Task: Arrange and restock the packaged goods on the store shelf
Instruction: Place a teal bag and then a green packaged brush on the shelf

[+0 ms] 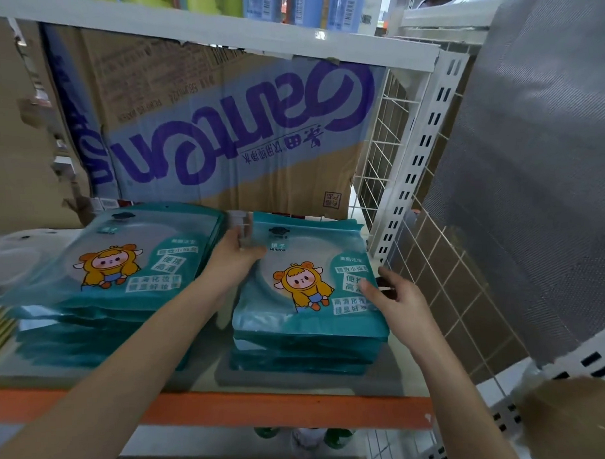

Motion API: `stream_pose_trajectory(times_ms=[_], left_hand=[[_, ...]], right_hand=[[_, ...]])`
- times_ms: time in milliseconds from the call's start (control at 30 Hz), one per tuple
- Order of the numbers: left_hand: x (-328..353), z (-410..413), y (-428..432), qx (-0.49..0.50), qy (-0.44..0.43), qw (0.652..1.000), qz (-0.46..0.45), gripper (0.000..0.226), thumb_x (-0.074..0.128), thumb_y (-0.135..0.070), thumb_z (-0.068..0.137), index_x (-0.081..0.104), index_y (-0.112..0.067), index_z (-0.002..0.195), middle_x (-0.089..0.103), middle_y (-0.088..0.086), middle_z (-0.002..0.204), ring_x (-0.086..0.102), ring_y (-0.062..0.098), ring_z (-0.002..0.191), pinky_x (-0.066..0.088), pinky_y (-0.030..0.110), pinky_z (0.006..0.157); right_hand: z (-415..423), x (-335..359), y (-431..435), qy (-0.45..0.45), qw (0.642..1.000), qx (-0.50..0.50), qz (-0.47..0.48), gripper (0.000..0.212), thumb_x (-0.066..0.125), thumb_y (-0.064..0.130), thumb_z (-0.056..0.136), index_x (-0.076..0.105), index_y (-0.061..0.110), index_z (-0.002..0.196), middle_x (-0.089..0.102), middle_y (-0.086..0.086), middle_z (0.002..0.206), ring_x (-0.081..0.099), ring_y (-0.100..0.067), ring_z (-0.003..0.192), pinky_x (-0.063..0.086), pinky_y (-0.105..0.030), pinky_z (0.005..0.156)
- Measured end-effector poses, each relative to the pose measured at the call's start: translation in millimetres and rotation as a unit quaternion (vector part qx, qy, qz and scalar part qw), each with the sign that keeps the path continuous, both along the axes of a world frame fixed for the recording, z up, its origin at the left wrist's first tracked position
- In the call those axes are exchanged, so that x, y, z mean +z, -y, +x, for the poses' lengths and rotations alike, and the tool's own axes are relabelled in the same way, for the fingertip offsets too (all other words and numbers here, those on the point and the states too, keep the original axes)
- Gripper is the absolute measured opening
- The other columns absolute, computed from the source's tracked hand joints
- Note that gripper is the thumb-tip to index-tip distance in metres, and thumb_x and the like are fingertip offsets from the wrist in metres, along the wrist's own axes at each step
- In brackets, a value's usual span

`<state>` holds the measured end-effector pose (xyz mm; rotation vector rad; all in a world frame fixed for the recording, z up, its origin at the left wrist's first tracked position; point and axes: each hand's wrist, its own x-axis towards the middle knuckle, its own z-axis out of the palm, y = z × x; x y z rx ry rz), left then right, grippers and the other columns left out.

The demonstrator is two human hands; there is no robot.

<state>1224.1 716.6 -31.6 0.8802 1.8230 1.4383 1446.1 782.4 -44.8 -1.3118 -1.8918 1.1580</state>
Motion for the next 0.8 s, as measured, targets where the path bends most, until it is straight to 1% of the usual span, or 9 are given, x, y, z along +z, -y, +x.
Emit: stream_pose_trajectory(times_ms=[67, 167, 233, 267, 433, 567, 667, 733, 800], left_hand=[[-6, 6, 3, -0.009, 0.048, 0.999, -0.01, 0.038, 0.053, -0.008, 0.089, 0.044, -0.015, 0.126, 0.058, -0.001, 0.117, 0.058, 0.017, 0.096, 0.045, 0.023, 0.069], [-14, 11, 4, -0.02, 0.077, 0.997, -0.023, 0.044, 0.053, -0.007, 0.088, 0.043, -0.02, 0.13, 0.061, 0.009, 0.119, 0.061, 0.026, 0.098, 0.051, 0.039, 0.083], [-15, 11, 4, -0.025, 0.079, 0.996, -0.025, 0.041, 0.053, -0.008, 0.088, 0.043, -0.022, 0.126, 0.061, 0.009, 0.118, 0.061, 0.027, 0.1, 0.05, 0.043, 0.089], [-16, 10, 3, -0.027, 0.08, 0.996, -0.025, 0.039, 0.053, -0.008, 0.088, 0.043, -0.023, 0.123, 0.061, 0.008, 0.117, 0.061, 0.027, 0.1, 0.05, 0.043, 0.089], [-16, 8, 2, -0.031, 0.093, 0.995, -0.024, 0.034, 0.053, -0.006, 0.089, 0.041, -0.025, 0.115, 0.06, 0.009, 0.113, 0.061, 0.025, 0.093, 0.051, 0.035, 0.077], [-16, 10, 2, -0.026, 0.092, 0.995, -0.02, 0.035, 0.053, -0.006, 0.089, 0.04, -0.025, 0.115, 0.059, 0.008, 0.113, 0.06, 0.024, 0.092, 0.05, 0.032, 0.073], [-13, 13, 3, -0.023, 0.094, 0.995, -0.017, 0.041, 0.053, -0.007, 0.089, 0.04, -0.022, 0.125, 0.058, 0.007, 0.111, 0.06, 0.02, 0.086, 0.048, 0.028, 0.065], [-9, 14, 5, -0.032, 0.091, 0.995, -0.009, 0.04, 0.054, -0.008, 0.089, 0.042, -0.022, 0.125, 0.06, 0.005, 0.111, 0.059, 0.015, 0.084, 0.047, 0.026, 0.062], [-1, 13, 8, -0.031, 0.04, 0.999, 0.018, 0.043, 0.055, -0.012, 0.09, 0.041, -0.021, 0.13, 0.058, 0.003, 0.12, 0.059, 0.011, 0.091, 0.046, 0.023, 0.07]], right_hand=[[-3, -2, -1, -0.018, 0.999, 0.02, -0.024, 0.046, 0.055, 0.032, 0.091, 0.046, 0.014, 0.133, 0.062, 0.0, 0.11, 0.064, -0.01, 0.083, 0.055, -0.026, 0.067], [-5, -5, -2, -0.048, 0.997, 0.04, -0.04, 0.016, 0.05, 0.024, 0.095, 0.057, 0.028, 0.108, 0.066, 0.003, 0.096, 0.066, -0.013, 0.084, 0.056, -0.034, 0.075], [-6, -6, -3, -0.056, 0.997, 0.044, -0.041, 0.016, 0.049, 0.024, 0.095, 0.053, 0.039, 0.093, 0.066, 0.004, 0.094, 0.066, -0.013, 0.084, 0.056, -0.036, 0.078], [-7, -6, -3, -0.06, 0.996, 0.046, -0.041, 0.017, 0.049, 0.024, 0.095, 0.052, 0.04, 0.09, 0.067, 0.003, 0.095, 0.066, -0.013, 0.084, 0.056, -0.036, 0.078], [-7, -6, -4, -0.047, 0.997, 0.057, -0.031, 0.017, 0.045, 0.023, 0.097, 0.054, 0.033, 0.086, 0.066, -0.004, 0.094, 0.066, -0.017, 0.084, 0.055, -0.041, 0.08], [-6, -5, -4, -0.035, 0.997, 0.066, -0.019, 0.019, 0.044, 0.022, 0.097, 0.055, 0.029, 0.084, 0.066, 0.001, 0.087, 0.066, -0.014, 0.079, 0.054, -0.041, 0.079], [-5, -6, -4, -0.03, 0.997, 0.068, -0.032, 0.015, 0.044, 0.025, 0.097, 0.059, 0.022, 0.095, 0.066, -0.002, 0.093, 0.065, -0.012, 0.081, 0.056, -0.039, 0.078], [-4, -7, -5, -0.01, 0.998, 0.051, -0.024, 0.033, 0.044, 0.034, 0.096, 0.053, 0.014, 0.121, 0.06, -0.008, 0.117, 0.063, -0.015, 0.094, 0.055, -0.031, 0.076], [-2, -5, -5, 0.025, 0.999, 0.013, 0.023, 0.056, 0.041, 0.044, 0.094, 0.034, 0.015, 0.142, 0.045, -0.006, 0.137, 0.051, -0.018, 0.119, 0.048, -0.035, 0.093]])
